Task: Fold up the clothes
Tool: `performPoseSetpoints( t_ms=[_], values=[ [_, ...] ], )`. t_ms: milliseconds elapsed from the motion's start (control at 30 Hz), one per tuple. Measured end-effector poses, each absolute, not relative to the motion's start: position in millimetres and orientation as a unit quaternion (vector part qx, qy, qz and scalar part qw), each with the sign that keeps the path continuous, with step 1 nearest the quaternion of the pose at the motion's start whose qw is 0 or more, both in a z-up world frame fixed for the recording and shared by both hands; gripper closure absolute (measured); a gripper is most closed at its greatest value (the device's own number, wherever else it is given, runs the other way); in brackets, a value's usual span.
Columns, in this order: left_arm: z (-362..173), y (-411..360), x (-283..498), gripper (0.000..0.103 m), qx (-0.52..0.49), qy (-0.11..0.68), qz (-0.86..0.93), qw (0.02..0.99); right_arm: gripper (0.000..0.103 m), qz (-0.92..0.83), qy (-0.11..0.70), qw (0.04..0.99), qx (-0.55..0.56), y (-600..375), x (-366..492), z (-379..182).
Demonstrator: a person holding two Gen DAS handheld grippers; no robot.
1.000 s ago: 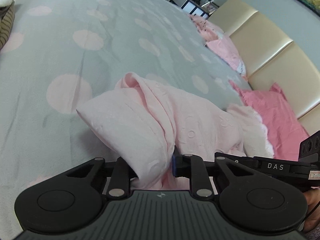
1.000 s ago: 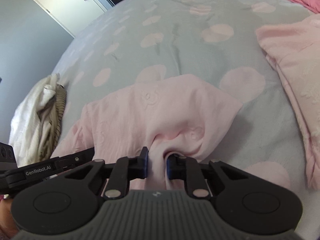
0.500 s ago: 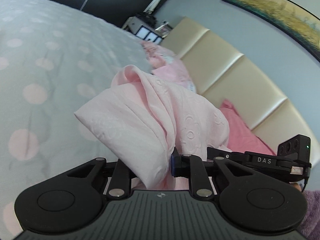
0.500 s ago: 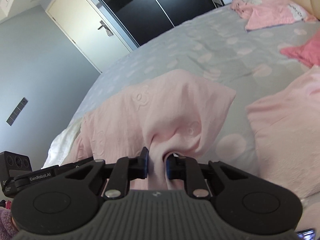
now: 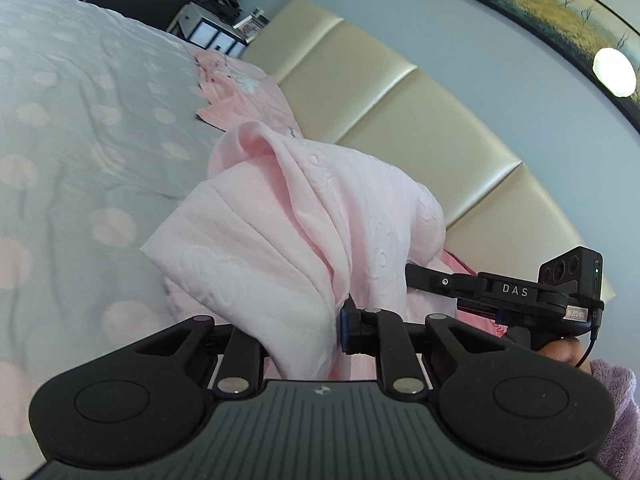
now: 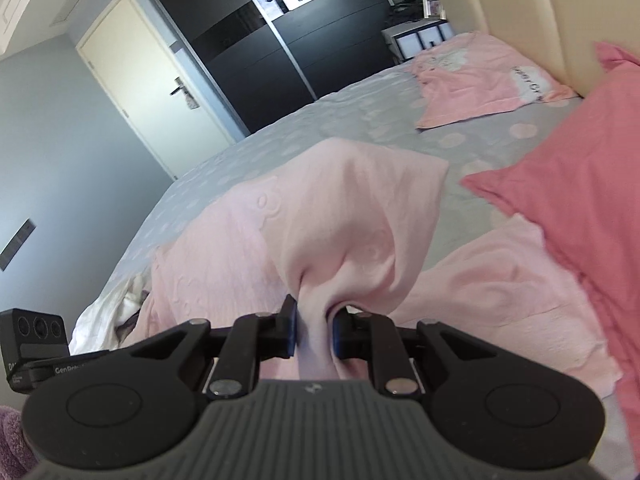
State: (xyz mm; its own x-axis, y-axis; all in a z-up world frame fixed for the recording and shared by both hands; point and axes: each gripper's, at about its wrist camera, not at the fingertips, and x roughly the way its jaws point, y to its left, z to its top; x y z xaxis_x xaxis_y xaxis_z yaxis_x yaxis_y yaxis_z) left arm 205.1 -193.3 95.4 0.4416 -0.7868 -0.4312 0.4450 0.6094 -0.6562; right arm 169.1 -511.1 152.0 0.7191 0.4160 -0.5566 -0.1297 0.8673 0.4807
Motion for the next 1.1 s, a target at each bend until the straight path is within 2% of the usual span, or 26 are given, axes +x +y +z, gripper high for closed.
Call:
performPoseSetpoints(
  t_ms=[167, 367, 600, 700, 767, 800, 933, 1000, 1100],
  values=[
    [74, -234, 234, 0.088, -0.214, 0.401, -0.376, 0.808, 0.085, 0.138, 0.355, 0.898, 0.221, -551, 194, 129],
    [30, -269, 268, 0.088, -0.195, 0.443, -0.366, 0.795, 0.085, 0.116, 0.385, 0.882, 0.245, -587, 230, 77],
    [-18, -276, 300, 0.088, -0.203, 0.471, -0.346, 0.785, 0.084, 0.102, 0.402, 0.873, 0.257, -608, 258, 19],
    [-30, -274, 307, 0.087, -0.209, 0.475, -0.340, 0.784, 0.076, 0.093, 0.396, 0.876, 0.259, -613, 265, 3],
    [-35, -271, 309, 0.081, -0.212, 0.477, -0.331, 0.786, 0.058, 0.069, 0.393, 0.877, 0.269, -619, 265, -3],
    [-37, -268, 309, 0.077, -0.213, 0.476, -0.328, 0.788, 0.055, 0.052, 0.391, 0.876, 0.278, -623, 264, -6],
    [-29, -250, 305, 0.058, -0.214, 0.464, -0.313, 0.801, 0.056, -0.028, 0.362, 0.885, 0.291, -649, 251, 0],
    [-19, -239, 301, 0.055, -0.205, 0.449, -0.302, 0.816, 0.056, -0.050, 0.343, 0.888, 0.301, -659, 242, 6],
    [4, -227, 292, 0.052, -0.184, 0.415, -0.278, 0.846, 0.068, -0.063, 0.321, 0.900, 0.287, -658, 232, 19]
  ],
)
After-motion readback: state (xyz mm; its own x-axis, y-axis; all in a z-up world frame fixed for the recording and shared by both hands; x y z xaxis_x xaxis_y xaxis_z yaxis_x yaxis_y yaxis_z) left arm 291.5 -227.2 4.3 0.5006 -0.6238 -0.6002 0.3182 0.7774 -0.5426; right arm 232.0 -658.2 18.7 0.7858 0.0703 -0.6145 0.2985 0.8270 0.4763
